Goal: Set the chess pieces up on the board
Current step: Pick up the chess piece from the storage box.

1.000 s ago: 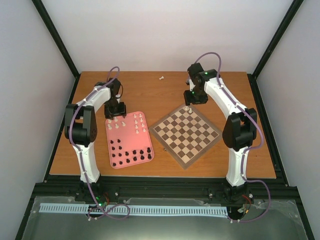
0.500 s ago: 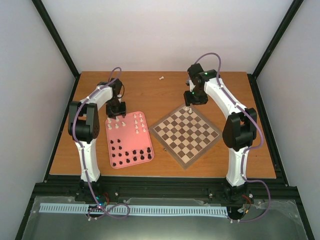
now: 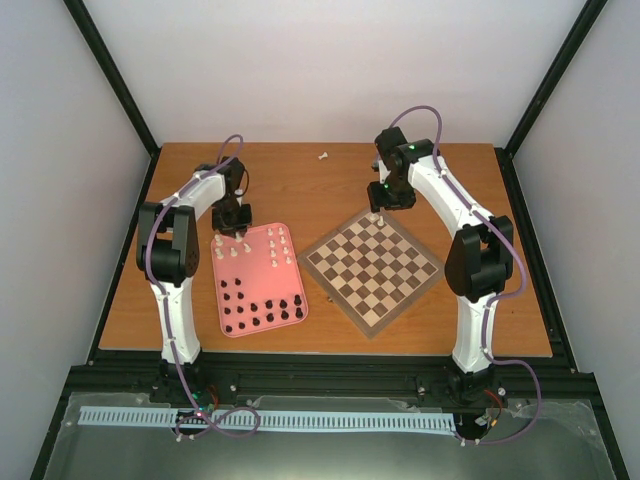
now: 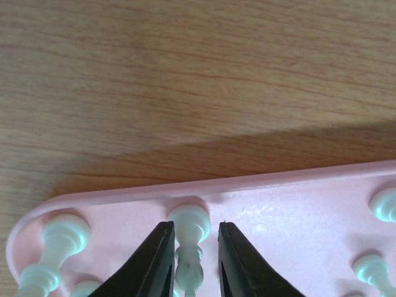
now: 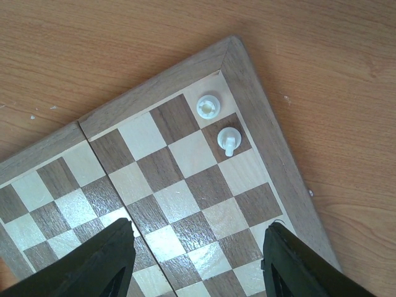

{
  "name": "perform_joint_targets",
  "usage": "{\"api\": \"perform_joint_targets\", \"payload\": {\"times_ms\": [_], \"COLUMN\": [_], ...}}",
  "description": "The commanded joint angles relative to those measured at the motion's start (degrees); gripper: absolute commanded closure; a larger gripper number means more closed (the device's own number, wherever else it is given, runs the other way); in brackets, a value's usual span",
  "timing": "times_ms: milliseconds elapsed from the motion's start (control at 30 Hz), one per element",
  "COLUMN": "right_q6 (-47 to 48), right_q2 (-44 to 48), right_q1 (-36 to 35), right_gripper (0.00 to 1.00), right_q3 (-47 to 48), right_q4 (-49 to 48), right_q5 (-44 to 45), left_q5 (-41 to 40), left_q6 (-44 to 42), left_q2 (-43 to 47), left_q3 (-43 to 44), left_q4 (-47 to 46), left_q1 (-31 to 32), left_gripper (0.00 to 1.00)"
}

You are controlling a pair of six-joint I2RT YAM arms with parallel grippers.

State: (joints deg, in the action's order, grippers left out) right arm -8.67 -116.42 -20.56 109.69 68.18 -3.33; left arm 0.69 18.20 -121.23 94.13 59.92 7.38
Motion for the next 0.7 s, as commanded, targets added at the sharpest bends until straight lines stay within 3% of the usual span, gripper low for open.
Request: {"api": "perform_joint_targets", "payload": {"times_ms": [0, 300, 467, 667], "right_q6": [-0.6, -0.6, -0.7, -2.5], "right_q2": [-0.9, -0.2, 0.3, 1.6], "right_q1": [0.1, 0.1, 0.1, 0.2], "right_gripper": [0.43, 0.42, 0.42, 0.42], "right_q3": [0.1, -1.1, -1.1, -1.3], "right_q4": [0.7, 0.6, 0.3, -0.5], "right_q5": [-0.1, 0.1, 0.0, -0.8], "left_q5": [-0.6, 0.5, 0.5, 0.1], "left_q6": [-0.1, -0.2, -0.5, -0.4], "left_q2": [0.2, 0.6, 3.3, 6.8], "left_q3": [-0.3, 0.3, 2.8, 8.4], "left_q4": [-0.4, 0.1, 3.0, 7.9], "left_q1": [-0.4, -0.4, 0.2, 6.4], "left_gripper": [0.81, 0.94, 0.95, 0.90]}}
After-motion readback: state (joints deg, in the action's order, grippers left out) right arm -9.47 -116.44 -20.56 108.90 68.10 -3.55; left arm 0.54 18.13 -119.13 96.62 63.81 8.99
